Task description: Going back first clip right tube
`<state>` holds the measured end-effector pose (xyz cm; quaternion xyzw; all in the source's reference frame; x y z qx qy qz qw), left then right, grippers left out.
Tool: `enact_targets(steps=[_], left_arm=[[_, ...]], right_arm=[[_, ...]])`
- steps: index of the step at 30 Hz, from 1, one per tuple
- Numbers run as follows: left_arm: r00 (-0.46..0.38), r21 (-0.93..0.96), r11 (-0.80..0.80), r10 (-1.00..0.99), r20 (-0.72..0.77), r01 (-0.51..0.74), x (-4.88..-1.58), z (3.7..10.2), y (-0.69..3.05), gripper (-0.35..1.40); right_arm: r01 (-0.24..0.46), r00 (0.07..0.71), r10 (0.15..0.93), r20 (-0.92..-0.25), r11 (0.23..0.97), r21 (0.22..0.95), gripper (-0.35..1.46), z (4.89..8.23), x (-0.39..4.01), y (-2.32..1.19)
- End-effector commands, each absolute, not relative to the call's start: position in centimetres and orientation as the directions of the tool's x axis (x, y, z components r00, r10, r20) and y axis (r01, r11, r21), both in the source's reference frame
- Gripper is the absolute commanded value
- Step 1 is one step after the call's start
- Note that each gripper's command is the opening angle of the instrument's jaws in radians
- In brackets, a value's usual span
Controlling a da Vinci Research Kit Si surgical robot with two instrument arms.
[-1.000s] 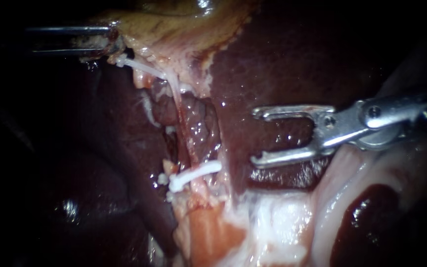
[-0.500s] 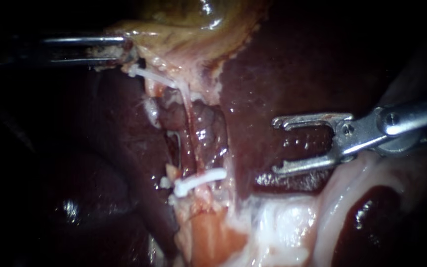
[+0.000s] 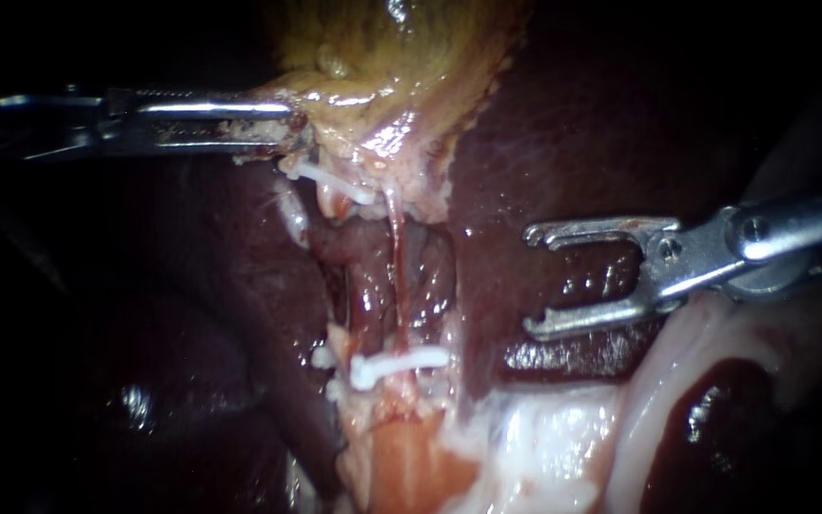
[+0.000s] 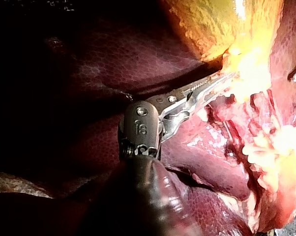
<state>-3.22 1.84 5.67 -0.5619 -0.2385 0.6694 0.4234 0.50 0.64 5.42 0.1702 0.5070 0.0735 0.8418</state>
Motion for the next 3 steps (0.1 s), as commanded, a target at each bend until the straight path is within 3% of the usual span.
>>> enact_targets(steps=[1, 3], left_arm=[[-0.010, -0.795, -0.528, 0.835, -0.550, -0.299, -3.21, 5.66, 1.83, -0.35], [-0.011, -0.795, -0.528, 0.835, -0.550, -0.298, -3.19, 5.65, 1.83, -0.35]], right_arm=[[0.048, 0.475, 0.297, -0.828, 0.931, 0.361, 0.50, 5.42, 0.50, 0.64], [0.059, 0.477, 0.296, -0.827, 0.929, 0.366, 0.50, 5.42, 0.51, 0.64]])
